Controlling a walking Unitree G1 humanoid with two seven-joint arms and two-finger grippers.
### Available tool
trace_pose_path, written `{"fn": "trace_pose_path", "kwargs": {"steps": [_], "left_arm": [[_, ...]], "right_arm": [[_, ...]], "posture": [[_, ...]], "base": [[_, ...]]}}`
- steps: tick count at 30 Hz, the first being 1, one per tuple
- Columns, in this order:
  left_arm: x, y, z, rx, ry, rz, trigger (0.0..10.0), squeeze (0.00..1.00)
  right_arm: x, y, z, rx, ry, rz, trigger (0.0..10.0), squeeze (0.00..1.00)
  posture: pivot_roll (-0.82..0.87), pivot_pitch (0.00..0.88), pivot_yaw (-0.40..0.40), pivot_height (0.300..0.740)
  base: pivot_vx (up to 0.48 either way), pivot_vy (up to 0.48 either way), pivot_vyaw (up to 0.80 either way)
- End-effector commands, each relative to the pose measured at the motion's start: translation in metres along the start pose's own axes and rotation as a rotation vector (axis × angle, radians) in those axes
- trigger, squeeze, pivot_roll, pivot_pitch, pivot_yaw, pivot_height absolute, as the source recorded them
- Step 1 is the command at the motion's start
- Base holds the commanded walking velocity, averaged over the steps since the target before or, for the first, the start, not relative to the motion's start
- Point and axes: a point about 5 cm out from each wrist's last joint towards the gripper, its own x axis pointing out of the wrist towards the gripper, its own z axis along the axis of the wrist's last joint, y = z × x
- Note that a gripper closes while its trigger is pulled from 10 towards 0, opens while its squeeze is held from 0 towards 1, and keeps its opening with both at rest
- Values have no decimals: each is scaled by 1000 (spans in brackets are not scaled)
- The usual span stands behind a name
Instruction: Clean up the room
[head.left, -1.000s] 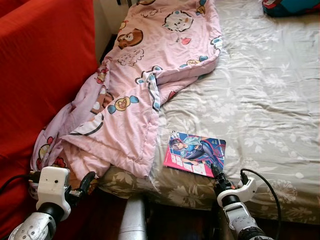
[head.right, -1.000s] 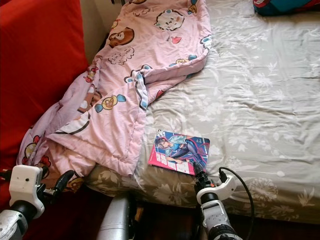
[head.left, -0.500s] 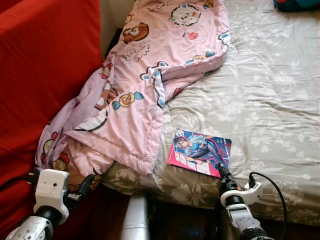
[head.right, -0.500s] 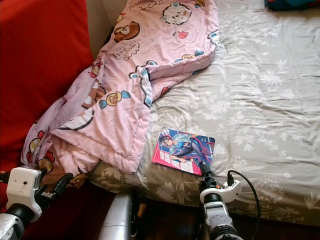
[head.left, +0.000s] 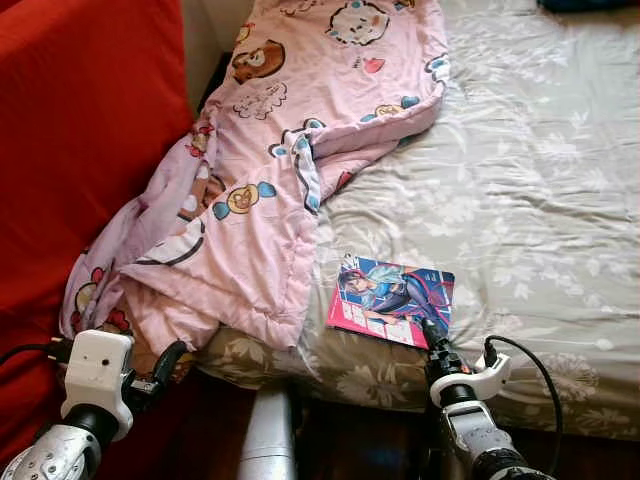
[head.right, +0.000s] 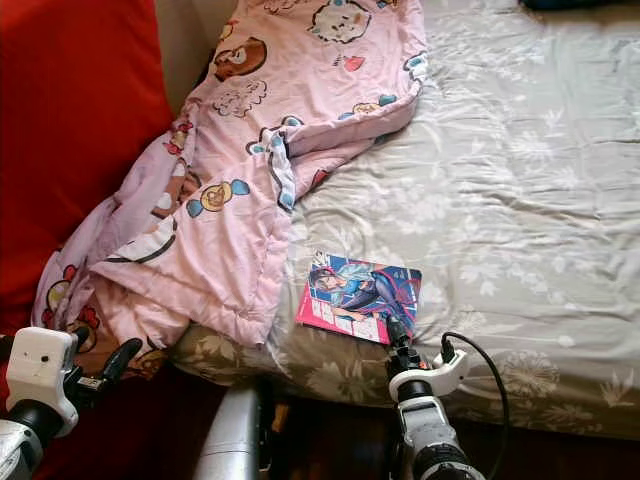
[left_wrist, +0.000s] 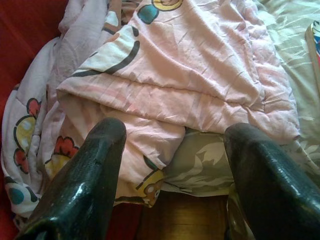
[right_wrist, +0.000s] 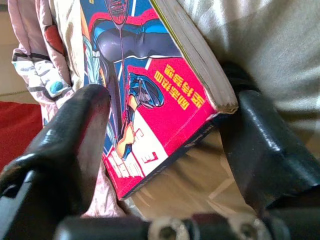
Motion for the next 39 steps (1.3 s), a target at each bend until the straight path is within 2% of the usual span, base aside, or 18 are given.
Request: {"fn": "trace_pose_path", "kwargs": {"steps": [1, 15, 22, 27, 32, 37, 39], "left_arm": [[-3, 5, -5, 14, 33, 21, 10000, 0], [3, 2, -6, 12, 21, 18, 10000, 0], [14, 1, -5, 5, -2, 28, 10000, 0], [23, 0, -9, -6, -8, 42, 10000, 0], [32, 0, -24, -70, 5, 90, 10000, 0], [49, -3, -45, -125, 32, 127, 10000, 0], [51, -3, -55, -141, 51, 145, 10000, 0]], "right_arm": [[1, 4, -32, 34, 130, 17, 0, 0], [3, 8, -32, 2, 149, 35, 0, 0], [8, 15, -32, -14, 162, 75, 0, 0], [9, 18, -22, -47, 131, 118, 0, 0], [6, 15, -4, -148, 81, 151, 0, 0], [3, 15, 38, -296, -44, 145, 0, 0], [3, 17, 56, -415, -111, 89, 0, 0]], "posture": [[434, 270, 166, 593], [427, 239, 147, 593], [426, 212, 129, 593], [401, 176, 107, 593], [342, 117, 71, 593], [263, 36, 26, 593], [239, 15, 14, 593]], "base": [[0, 0, 0], [0, 0, 0], [0, 0, 0], [0, 0, 0], [0, 0, 0], [0, 0, 0], [0, 0, 0]]}}
